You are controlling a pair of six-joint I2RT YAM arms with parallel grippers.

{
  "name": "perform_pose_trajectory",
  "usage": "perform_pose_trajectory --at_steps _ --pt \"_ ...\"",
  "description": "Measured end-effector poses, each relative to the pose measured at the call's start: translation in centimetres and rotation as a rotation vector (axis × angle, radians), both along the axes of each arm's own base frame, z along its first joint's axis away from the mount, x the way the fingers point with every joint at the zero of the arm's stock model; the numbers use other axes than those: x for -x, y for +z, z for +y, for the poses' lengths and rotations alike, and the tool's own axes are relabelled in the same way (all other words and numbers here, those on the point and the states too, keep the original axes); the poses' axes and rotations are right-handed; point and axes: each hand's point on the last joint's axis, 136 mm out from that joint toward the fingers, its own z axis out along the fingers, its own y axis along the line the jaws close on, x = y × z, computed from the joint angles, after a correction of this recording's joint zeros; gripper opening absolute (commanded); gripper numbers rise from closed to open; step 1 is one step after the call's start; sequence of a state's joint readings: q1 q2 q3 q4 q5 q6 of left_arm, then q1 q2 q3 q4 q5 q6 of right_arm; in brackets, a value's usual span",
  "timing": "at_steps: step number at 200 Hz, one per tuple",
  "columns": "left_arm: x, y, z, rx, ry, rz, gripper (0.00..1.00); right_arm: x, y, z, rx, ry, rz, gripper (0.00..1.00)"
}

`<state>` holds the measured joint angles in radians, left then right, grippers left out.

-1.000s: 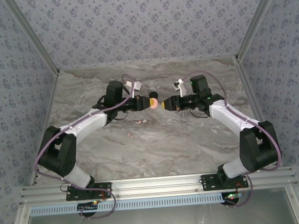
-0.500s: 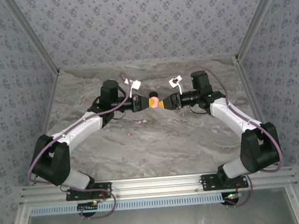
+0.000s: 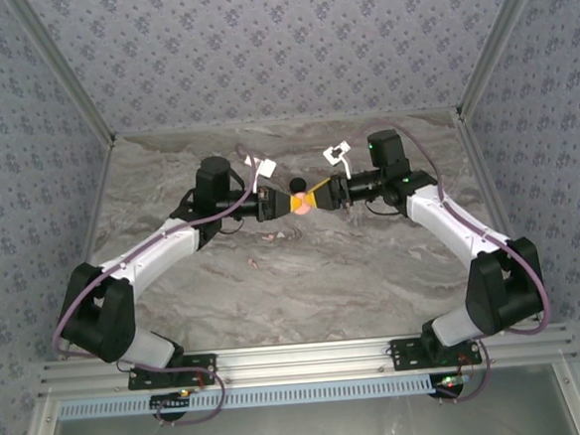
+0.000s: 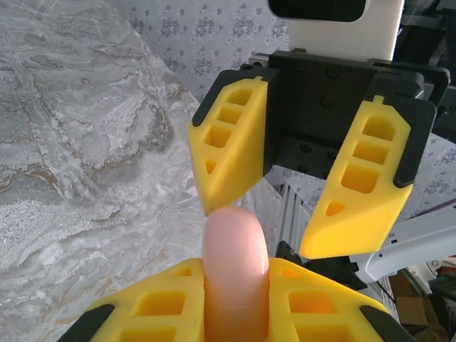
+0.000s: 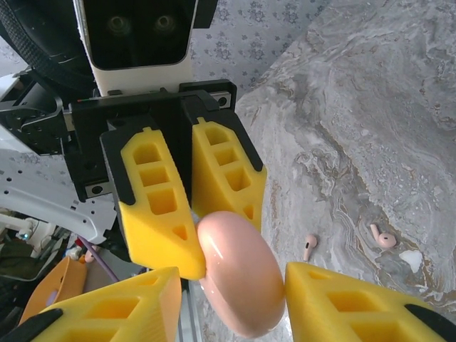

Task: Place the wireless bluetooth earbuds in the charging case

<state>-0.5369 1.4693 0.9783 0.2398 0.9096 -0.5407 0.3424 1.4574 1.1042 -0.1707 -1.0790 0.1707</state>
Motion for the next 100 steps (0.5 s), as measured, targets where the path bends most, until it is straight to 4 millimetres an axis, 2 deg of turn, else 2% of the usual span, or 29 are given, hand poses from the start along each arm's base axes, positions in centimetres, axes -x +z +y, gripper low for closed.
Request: perform_pose_trajectory --at_steps 39,100 --pt "0.04 0.12 0.02 0.001 0.0 -0.005 0.18 0.36 -0.63 0.34 0.008 0.022 0.022 0.4" --pt "0.28 0.19 0.03 0.004 -0.013 -0.005 0.19 0.5 -0.88 0.29 0.011 0.033 0.019 0.21"
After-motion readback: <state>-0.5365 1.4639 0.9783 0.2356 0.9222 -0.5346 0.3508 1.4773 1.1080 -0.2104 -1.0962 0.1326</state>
